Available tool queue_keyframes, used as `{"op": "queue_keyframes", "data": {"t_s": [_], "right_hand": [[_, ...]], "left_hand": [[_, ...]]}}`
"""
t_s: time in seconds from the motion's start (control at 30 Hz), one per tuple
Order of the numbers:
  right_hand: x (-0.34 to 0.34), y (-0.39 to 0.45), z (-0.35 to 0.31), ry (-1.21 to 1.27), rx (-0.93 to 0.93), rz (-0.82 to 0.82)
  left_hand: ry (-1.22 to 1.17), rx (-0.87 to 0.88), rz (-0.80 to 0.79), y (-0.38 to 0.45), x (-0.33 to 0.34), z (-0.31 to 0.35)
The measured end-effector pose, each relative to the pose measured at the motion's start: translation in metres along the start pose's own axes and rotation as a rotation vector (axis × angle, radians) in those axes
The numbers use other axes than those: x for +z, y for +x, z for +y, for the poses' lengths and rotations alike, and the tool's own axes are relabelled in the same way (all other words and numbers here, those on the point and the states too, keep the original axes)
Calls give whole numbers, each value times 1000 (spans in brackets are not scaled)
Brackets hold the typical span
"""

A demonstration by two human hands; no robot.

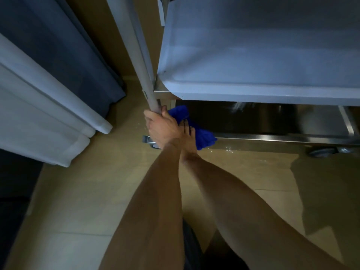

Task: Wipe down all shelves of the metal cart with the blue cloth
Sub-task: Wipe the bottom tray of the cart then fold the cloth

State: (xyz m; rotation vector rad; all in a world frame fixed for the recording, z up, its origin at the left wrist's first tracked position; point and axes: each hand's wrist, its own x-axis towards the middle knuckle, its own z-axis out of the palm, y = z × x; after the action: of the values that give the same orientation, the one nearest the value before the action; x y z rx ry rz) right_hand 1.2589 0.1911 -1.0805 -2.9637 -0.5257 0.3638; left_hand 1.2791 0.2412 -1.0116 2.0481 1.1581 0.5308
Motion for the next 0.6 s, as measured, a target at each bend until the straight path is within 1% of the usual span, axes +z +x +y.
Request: {"op": "queue_keyframes", "data": {"t_s": [0.07,0.17,0.23,0.3,0.33,0.4,0.47,0.5,0.6], "right_hand": [[10,-9,26,64,21,77],[19,-27,84,126,245,191],[22,-43,144,108,321,198],[20,-55,204,62,458,223],[19,-60,228,66,528,218],[16,-66,252,85,606,211],[13,-64,247,59,615,180],[11,-61,238,12,576,165],[11,-45,184,-121,324,129]], "left_hand": [[-1,1,18,-7,-1,9],[9,-15,45,-10,6,9],[2,-9,46,-10,9,6],[14,16,51,-10,10,6],[23,31,61,-10,11,5],[43,49,85,-10,13,2],[36,48,97,-10,14,2],[23,40,96,-11,14,3],[30,53,107,-11,15,2]]}}
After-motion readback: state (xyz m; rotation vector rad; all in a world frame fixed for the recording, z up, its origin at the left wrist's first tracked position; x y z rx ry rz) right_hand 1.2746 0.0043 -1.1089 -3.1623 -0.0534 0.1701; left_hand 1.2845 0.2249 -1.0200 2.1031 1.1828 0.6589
